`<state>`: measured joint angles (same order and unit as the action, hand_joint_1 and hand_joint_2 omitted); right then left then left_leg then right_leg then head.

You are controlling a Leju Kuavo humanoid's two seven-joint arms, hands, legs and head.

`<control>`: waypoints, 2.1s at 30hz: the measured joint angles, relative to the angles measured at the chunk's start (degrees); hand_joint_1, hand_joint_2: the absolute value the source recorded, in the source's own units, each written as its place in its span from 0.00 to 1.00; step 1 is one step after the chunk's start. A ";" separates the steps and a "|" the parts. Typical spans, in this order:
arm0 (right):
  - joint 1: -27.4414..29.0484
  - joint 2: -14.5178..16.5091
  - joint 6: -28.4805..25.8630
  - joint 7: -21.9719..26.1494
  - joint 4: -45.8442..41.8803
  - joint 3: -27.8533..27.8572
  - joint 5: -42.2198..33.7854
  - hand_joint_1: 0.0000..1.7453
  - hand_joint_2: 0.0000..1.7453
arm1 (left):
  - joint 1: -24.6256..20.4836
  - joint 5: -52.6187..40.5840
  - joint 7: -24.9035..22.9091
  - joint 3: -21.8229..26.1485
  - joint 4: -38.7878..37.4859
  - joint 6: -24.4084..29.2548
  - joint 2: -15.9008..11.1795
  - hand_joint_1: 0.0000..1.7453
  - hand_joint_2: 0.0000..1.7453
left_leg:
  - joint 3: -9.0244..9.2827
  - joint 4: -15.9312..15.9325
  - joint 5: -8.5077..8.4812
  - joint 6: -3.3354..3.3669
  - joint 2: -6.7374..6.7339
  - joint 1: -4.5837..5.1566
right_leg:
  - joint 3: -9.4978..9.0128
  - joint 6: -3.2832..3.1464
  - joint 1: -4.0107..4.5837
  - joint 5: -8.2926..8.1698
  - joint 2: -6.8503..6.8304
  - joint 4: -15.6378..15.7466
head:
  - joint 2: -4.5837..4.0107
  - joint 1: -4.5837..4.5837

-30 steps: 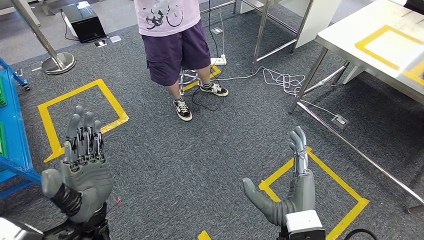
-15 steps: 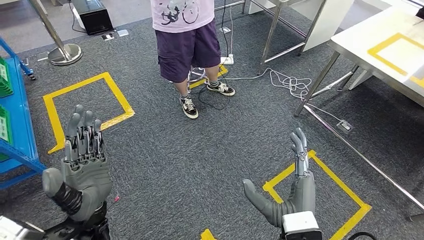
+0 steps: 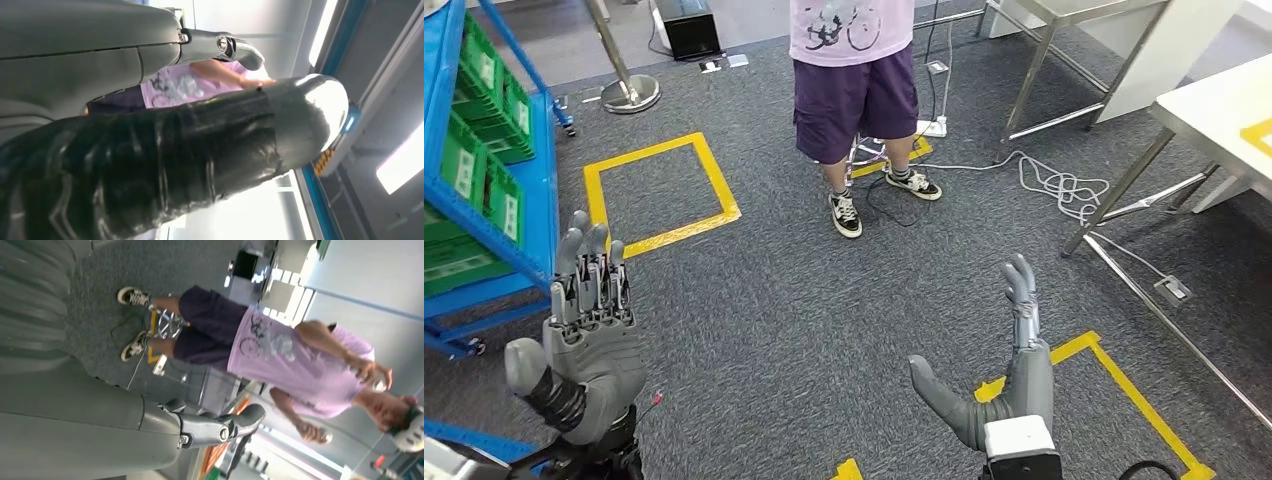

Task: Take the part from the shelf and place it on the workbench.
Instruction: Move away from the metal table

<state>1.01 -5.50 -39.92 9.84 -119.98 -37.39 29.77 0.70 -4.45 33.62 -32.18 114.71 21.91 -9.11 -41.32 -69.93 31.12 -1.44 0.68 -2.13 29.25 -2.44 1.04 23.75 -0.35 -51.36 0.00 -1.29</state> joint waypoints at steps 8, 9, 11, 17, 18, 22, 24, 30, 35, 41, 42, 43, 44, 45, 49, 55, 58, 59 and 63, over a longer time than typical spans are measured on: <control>0.15 -0.04 0.01 -0.05 0.27 -0.01 0.13 0.00 1.00 | 0.43 0.01 0.02 0.08 -0.13 -0.01 0.01 0.00 0.00 | 8.12 14.08 -6.12 0.96 -3.16 0.46 | 1.08 2.52 0.00 1.40 -3.66 -3.00 | 0.00 1.05; 0.15 -0.05 0.01 -0.04 0.27 -0.01 0.15 0.00 1.00 | 0.45 0.02 0.02 0.09 -0.13 -0.01 0.01 0.00 0.00 | 7.99 14.05 -6.25 1.20 -2.56 0.42 | 1.20 2.72 -0.10 1.55 -3.87 -3.07 | 0.00 0.88; 0.05 -0.07 0.00 -0.04 0.26 -0.02 0.19 0.00 1.00 | 0.45 0.01 0.02 0.11 -0.12 -0.02 0.02 0.00 0.00 | 7.93 14.11 -6.42 1.59 -1.39 0.28 | 2.31 3.21 -0.43 3.40 -2.84 -5.24 | 0.00 0.48; 0.29 -0.09 0.00 0.17 0.36 -0.03 0.87 0.00 1.00 | 0.67 0.02 0.18 0.18 -0.13 -0.14 -0.01 0.00 0.00 | 7.96 14.37 -6.61 2.06 2.42 0.42 | 9.70 3.26 -0.88 8.38 -0.13 -20.90 | 0.00 -0.97; 0.29 -0.09 0.00 0.19 0.38 -0.03 0.88 0.00 1.00 | 0.67 0.02 0.19 0.19 -0.12 -0.14 -0.01 0.00 0.00 | 8.08 14.43 -6.62 2.07 3.17 0.43 | 8.51 2.87 -0.80 6.33 0.41 -17.97 | 0.00 -1.05; 0.37 -0.09 -0.01 0.34 0.39 -0.04 1.02 0.00 1.00 | 0.64 0.02 0.26 0.23 -0.06 -0.17 0.00 0.00 0.00 | 7.85 14.99 -7.22 1.46 5.88 -0.37 | 2.77 1.20 -0.53 -0.03 6.20 -5.39 | 0.00 -0.97; 0.37 -0.07 0.00 0.43 0.41 -0.06 1.26 0.00 1.00 | 0.91 0.03 0.37 0.28 -0.03 -0.21 -0.01 0.00 0.00 | 7.30 15.54 -8.00 0.45 7.39 -1.06 | 2.41 0.95 -0.23 -0.51 5.87 -4.44 | 0.00 -1.19; 0.52 0.29 0.01 0.87 0.76 -0.36 2.05 0.00 1.00 | 1.74 0.30 1.12 0.65 0.18 -0.22 -0.24 0.00 0.00 | -0.35 2.52 -1.93 -0.46 0.12 0.03 | -0.18 0.49 -0.17 -0.29 0.35 0.87 | 0.00 0.20; 0.67 0.40 0.01 0.96 1.22 -0.55 2.17 0.00 1.00 | 2.34 0.40 1.26 0.93 0.19 -0.22 -0.45 0.00 0.00 | 5.54 10.78 -6.21 -0.39 -2.98 0.44 | 0.15 1.38 -0.11 0.30 -2.96 0.08 | 0.00 1.33; 0.82 0.75 0.03 1.78 1.50 -0.62 2.98 0.00 1.00 | 2.77 0.56 2.36 1.10 0.30 -0.63 -0.52 0.00 0.00 | 8.82 16.81 -7.66 1.63 -2.62 1.00 | 1.43 3.03 -0.27 1.58 -4.04 -2.42 | 0.00 1.08; 0.86 0.81 0.02 2.07 1.56 -0.63 3.09 0.00 1.00 | 2.82 0.61 2.66 1.11 0.30 -0.75 -0.52 0.00 0.00 | 8.90 16.94 -7.78 1.84 -1.94 0.84 | 2.50 3.31 -0.47 3.00 -2.96 -4.69 | 0.00 0.84; 0.97 0.88 0.02 2.36 1.63 -0.63 3.16 0.00 1.00 | 2.84 0.65 2.98 1.12 0.28 -0.86 -0.51 0.00 0.00 | 8.94 17.04 -7.85 1.98 -1.26 0.75 | 4.20 3.58 -0.71 4.89 -1.65 -8.32 | 0.00 0.51; 1.14 0.95 0.03 2.67 1.73 -0.63 3.20 0.00 1.00 | 2.90 0.68 3.29 1.13 0.25 -0.97 -0.51 0.00 0.00 | 8.91 17.05 -7.89 2.07 -0.56 0.73 | 6.14 3.75 -0.89 6.76 -0.81 -12.87 | 0.00 0.11; 1.33 1.02 0.03 2.93 1.87 -0.64 3.21 0.00 1.00 | 3.01 0.71 3.56 1.14 0.19 -1.05 -0.51 0.00 0.00 | 8.86 17.05 -7.92 2.11 0.14 0.73 | 8.10 3.86 -1.00 8.13 -0.48 -17.08 | 0.00 -0.22; 1.68 1.30 0.02 3.79 2.47 -0.64 3.18 0.00 1.00 | 3.48 0.72 4.29 1.29 -0.15 -1.16 -0.49 0.00 0.00 | 9.08 17.05 -7.91 2.09 3.20 0.68 | 7.95 3.47 -1.23 3.87 0.79 -14.83 | 0.00 -0.80; 1.85 1.78 0.03 4.27 2.97 -0.64 3.02 0.00 1.00 | 3.65 0.72 4.73 1.49 -0.40 -1.16 -0.42 0.00 0.00 | 7.60 17.42 -8.77 0.23 6.84 -0.56 | 3.00 2.63 -1.23 -1.79 4.80 -3.74 | 0.00 -0.81; 1.47 2.14 0.04 4.37 3.21 -0.64 3.02 0.00 1.00 | 3.63 0.71 4.78 1.75 -0.47 -1.16 -0.43 0.00 0.00 | 4.46 12.89 -6.01 -0.25 2.44 0.21 | 1.47 1.79 -1.18 -1.15 2.25 -0.43 | 0.00 -0.05; 1.52 2.21 0.04 4.40 3.33 -0.64 3.02 0.00 1.00 | 3.62 0.71 4.77 1.83 -0.51 -1.16 -0.43 0.00 0.00 | 2.41 8.86 -4.25 -0.26 0.87 0.44 | 1.28 1.63 -1.03 -0.71 1.57 0.19 | 0.00 0.36; 1.86 2.34 0.06 4.41 3.90 -0.64 2.99 0.00 1.00 | 3.72 0.72 4.76 1.90 -0.81 -1.16 -0.42 0.00 0.00 | -0.65 1.41 -2.99 0.03 -0.31 0.77 | 1.48 1.53 -0.58 -0.50 -1.22 0.25 | 0.00 1.34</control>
<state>2.86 -3.16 -39.87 14.25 -116.08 -38.03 32.76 4.42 -3.74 38.39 -30.28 113.90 20.74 -9.53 -41.97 -68.52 28.12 -1.41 0.37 -1.36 30.73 -0.91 0.46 23.25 -1.57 -51.11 0.00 0.05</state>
